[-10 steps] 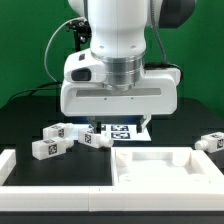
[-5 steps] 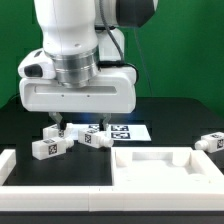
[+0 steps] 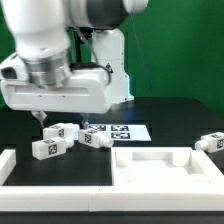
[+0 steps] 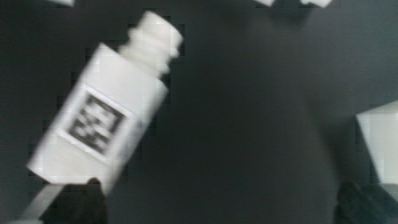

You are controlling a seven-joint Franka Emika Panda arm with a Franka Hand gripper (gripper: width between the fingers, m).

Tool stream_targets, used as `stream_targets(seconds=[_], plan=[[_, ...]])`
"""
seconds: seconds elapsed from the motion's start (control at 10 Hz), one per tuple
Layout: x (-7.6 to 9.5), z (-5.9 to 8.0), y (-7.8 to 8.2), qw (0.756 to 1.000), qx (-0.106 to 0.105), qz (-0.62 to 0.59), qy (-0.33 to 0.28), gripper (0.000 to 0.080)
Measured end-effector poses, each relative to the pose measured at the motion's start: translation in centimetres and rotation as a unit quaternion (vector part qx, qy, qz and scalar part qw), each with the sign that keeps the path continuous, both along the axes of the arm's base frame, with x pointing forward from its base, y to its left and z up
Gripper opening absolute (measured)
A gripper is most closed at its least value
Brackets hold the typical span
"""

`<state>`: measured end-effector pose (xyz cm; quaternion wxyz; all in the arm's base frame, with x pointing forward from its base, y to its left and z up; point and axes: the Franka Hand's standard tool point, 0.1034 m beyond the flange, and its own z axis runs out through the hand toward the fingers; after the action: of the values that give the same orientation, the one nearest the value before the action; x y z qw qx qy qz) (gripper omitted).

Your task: Assemble one leg

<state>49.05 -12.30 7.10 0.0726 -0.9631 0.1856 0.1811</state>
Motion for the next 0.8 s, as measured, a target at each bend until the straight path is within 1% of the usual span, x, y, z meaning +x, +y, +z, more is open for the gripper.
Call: stream_targets(seconds=[0.1, 0.2, 0.3, 0.4, 0.5, 0.6, 0.7, 0.8], plan=[[-0.4, 0.3, -1.3, 0.999, 0.022, -0.036, 0.019, 0.0648], [-0.2, 0.1, -1.7, 0.999, 0.021, -0.036, 0.022, 0.0648], [-0.1, 0.1, -1.4, 0.999, 0.022, -0.033, 0.022, 0.0648], [-0.2, 0.0, -1.4, 0.999, 0.022, -0.033, 0.023, 0.0648], [-0.9, 0.0, -1.2, 0.996, 0.041, -0.045, 0.058, 0.0648], [-1.3, -0.3, -2.2, 0.987, 0.07, -0.088, 0.117, 0.0648], [-1.1, -0.9, -3.7, 0.977, 0.088, -0.106, 0.161, 0.0648], [-1.1, -1.5, -4.4, 0.969, 0.109, -0.12, 0.184, 0.0648]])
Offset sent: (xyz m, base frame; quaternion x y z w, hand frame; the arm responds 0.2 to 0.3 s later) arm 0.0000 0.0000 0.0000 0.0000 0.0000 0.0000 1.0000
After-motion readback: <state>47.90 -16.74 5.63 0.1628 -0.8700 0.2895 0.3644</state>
